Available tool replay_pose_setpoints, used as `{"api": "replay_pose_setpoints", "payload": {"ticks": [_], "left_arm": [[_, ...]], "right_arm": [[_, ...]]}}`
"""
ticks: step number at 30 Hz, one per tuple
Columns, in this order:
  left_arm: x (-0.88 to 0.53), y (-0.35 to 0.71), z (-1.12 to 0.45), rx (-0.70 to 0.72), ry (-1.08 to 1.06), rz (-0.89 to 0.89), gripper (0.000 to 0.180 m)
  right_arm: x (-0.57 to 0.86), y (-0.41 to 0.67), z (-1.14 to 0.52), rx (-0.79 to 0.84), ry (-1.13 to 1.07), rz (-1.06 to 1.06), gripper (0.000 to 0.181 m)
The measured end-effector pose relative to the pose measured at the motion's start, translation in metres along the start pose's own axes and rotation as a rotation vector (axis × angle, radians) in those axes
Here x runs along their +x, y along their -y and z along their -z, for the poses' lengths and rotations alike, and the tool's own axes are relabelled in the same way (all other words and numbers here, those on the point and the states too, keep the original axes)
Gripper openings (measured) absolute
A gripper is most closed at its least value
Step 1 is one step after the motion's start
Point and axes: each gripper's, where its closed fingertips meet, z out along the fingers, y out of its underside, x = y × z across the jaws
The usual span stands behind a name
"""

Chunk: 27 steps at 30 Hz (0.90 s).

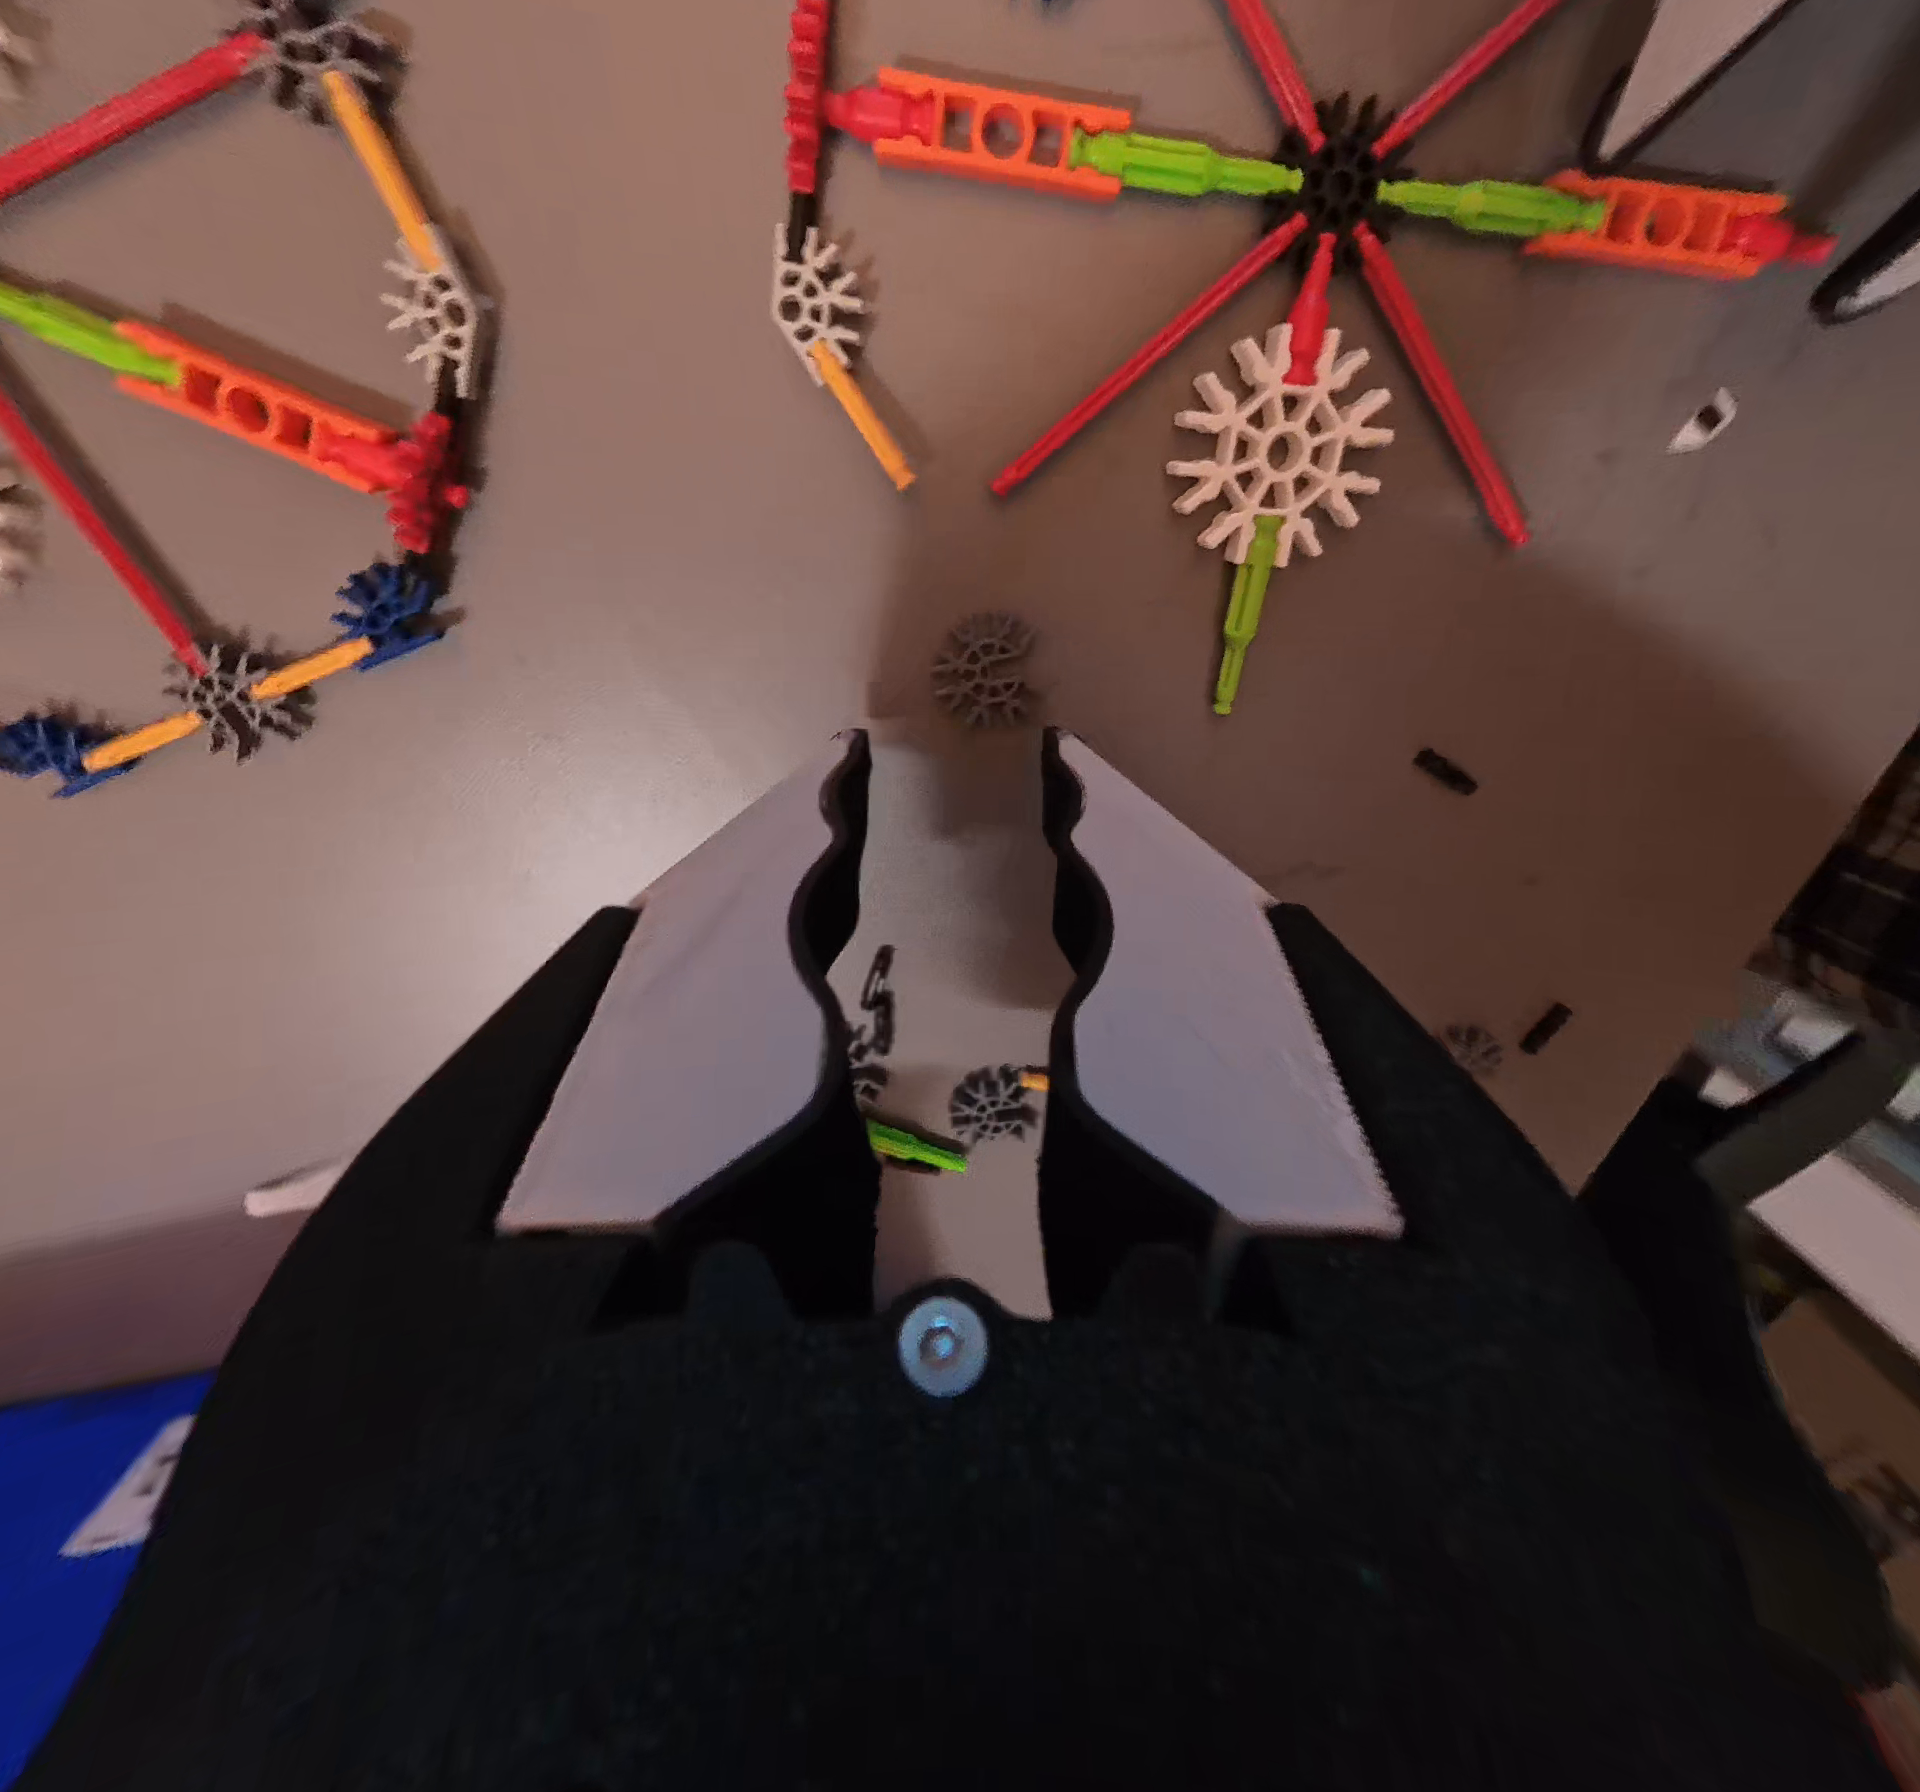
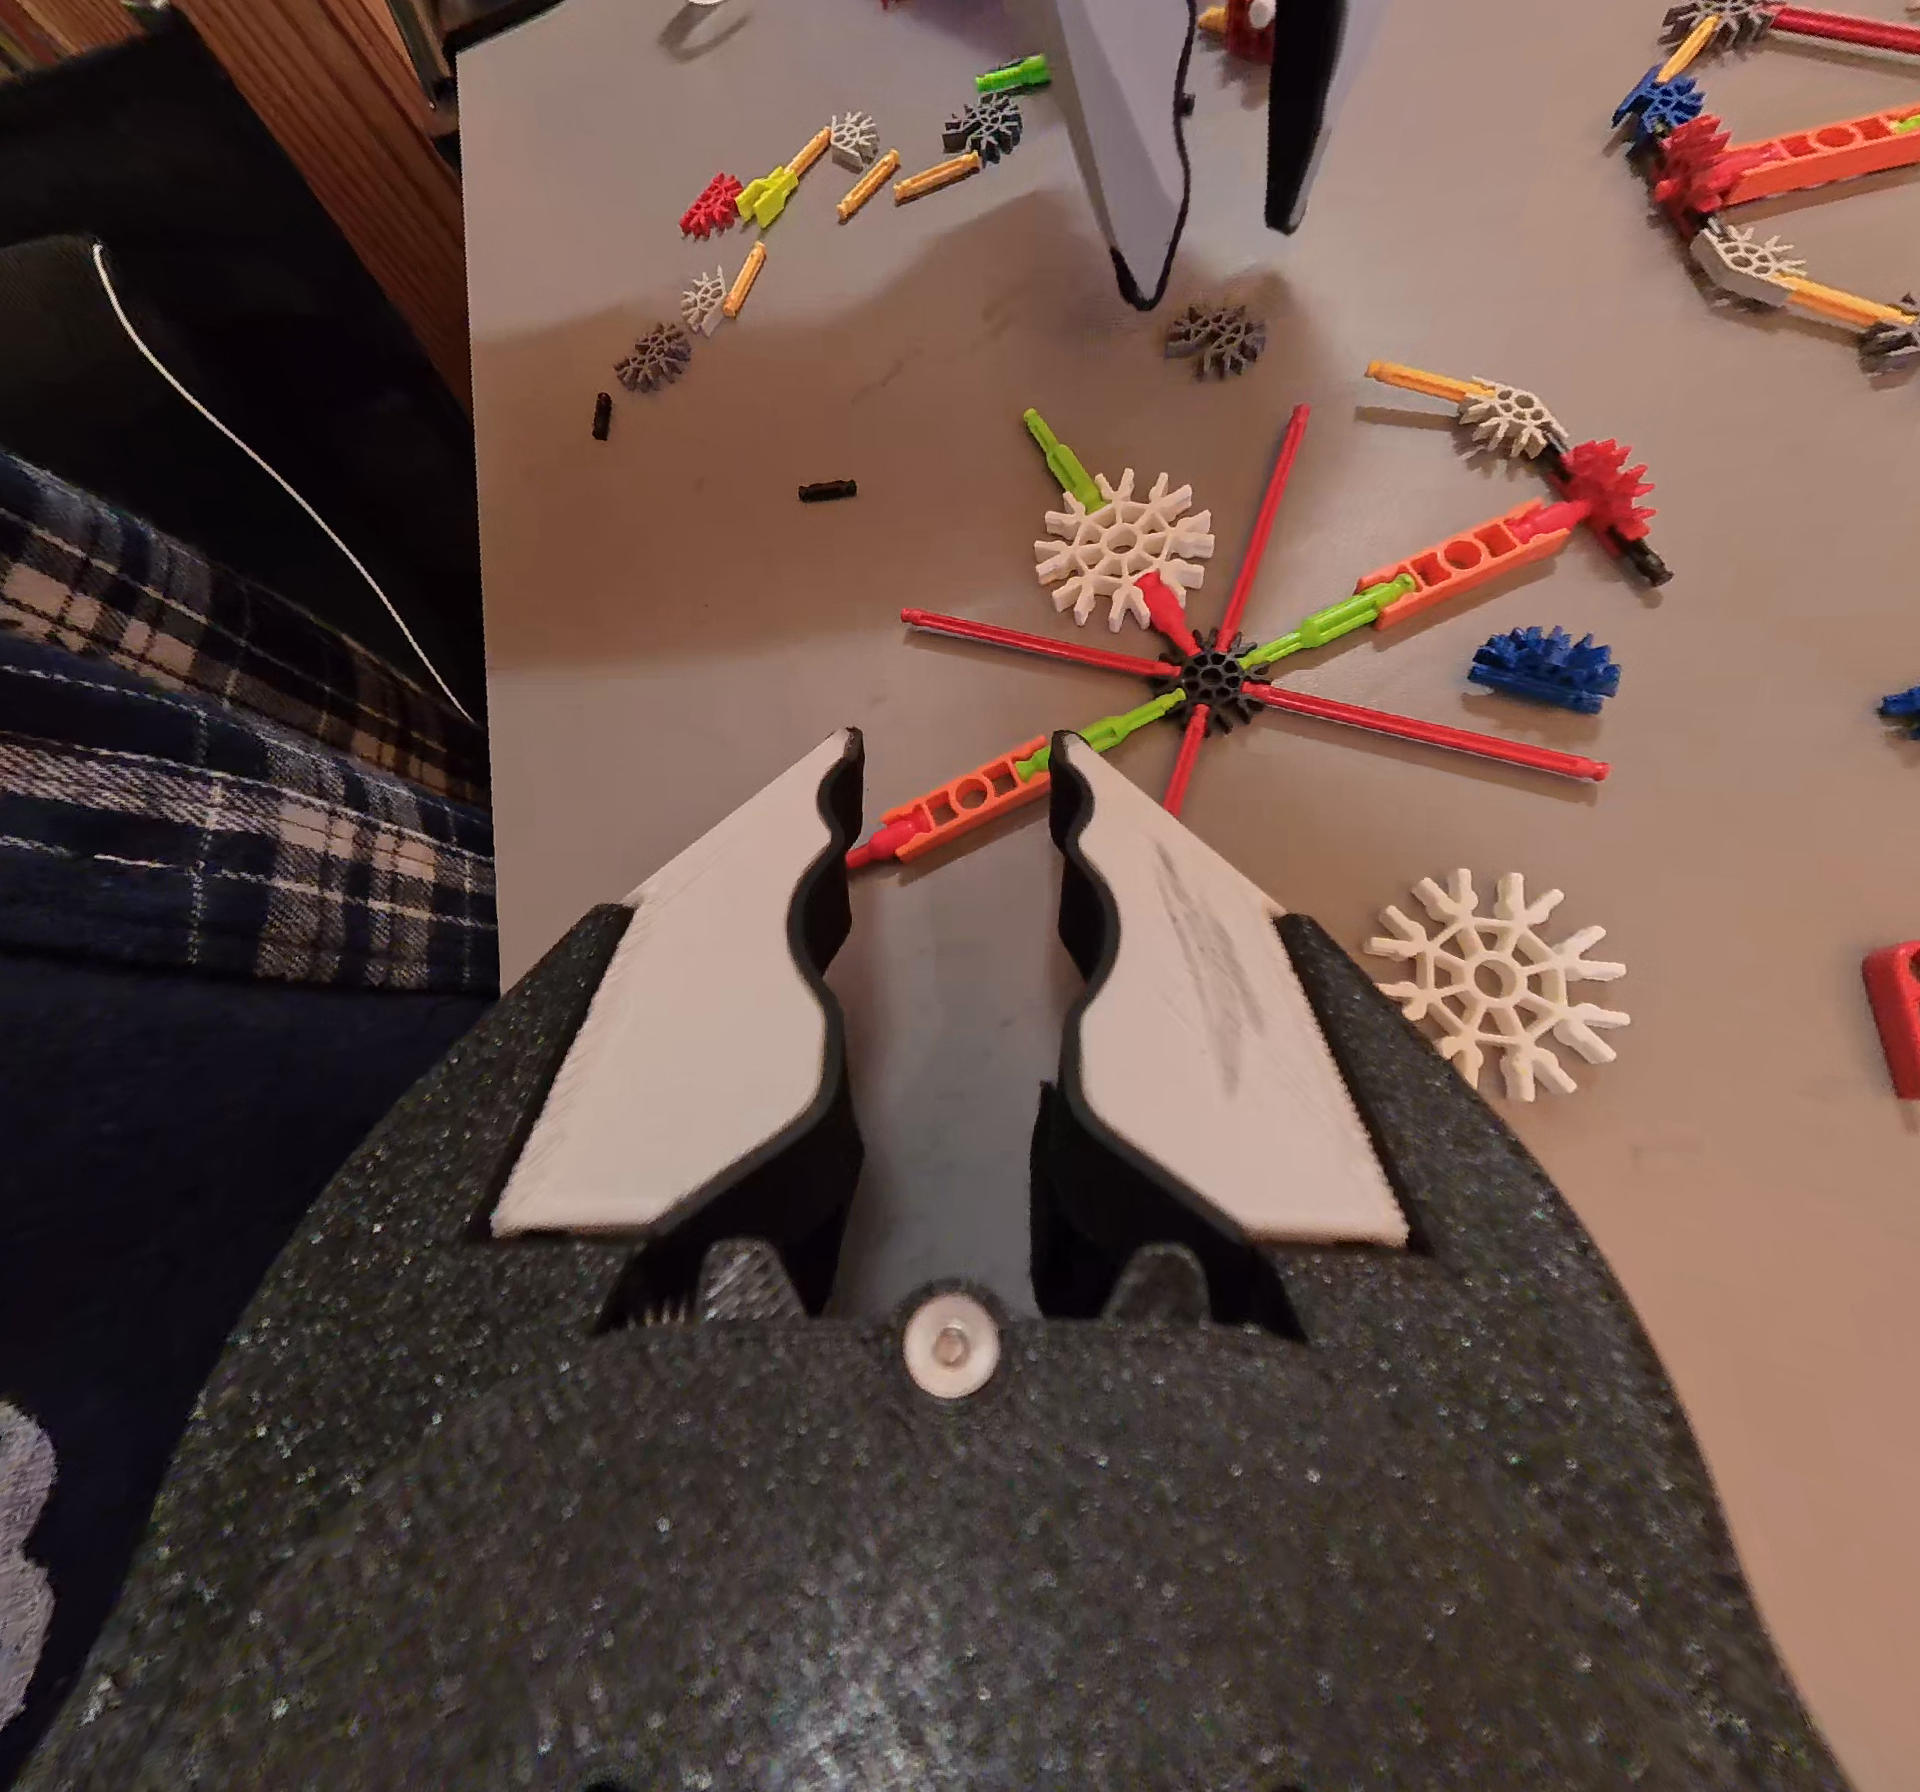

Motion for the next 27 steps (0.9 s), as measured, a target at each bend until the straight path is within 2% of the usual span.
{"api": "replay_pose_setpoints", "payload": {"ticks": [6, 13, 15, 22, 27], "left_arm": [[0.006, -0.003, 0.000, 0.077, 0.072, 0.238, 0.028], [0.013, 0.005, -0.010, 0.188, 0.142, 0.372, 0.030], [0.012, 0.010, -0.010, 0.218, 0.146, 0.397, 0.024], [0.013, 0.013, -0.013, 0.182, 0.165, 0.265, 0.012], [0.011, 0.009, -0.011, 0.069, 0.199, -0.023, 0.012]], "right_arm": [[0.000, 0.002, -0.001, 0.004, 0.002, -0.004, 0.034], [0.000, 0.003, -0.002, -0.001, 0.008, -0.007, 0.034], [0.000, 0.003, -0.003, -0.003, 0.008, -0.006, 0.034], [0.000, 0.004, -0.005, -0.008, 0.007, -0.009, 0.034], [0.001, 0.005, -0.006, -0.005, 0.002, -0.008, 0.034]]}}
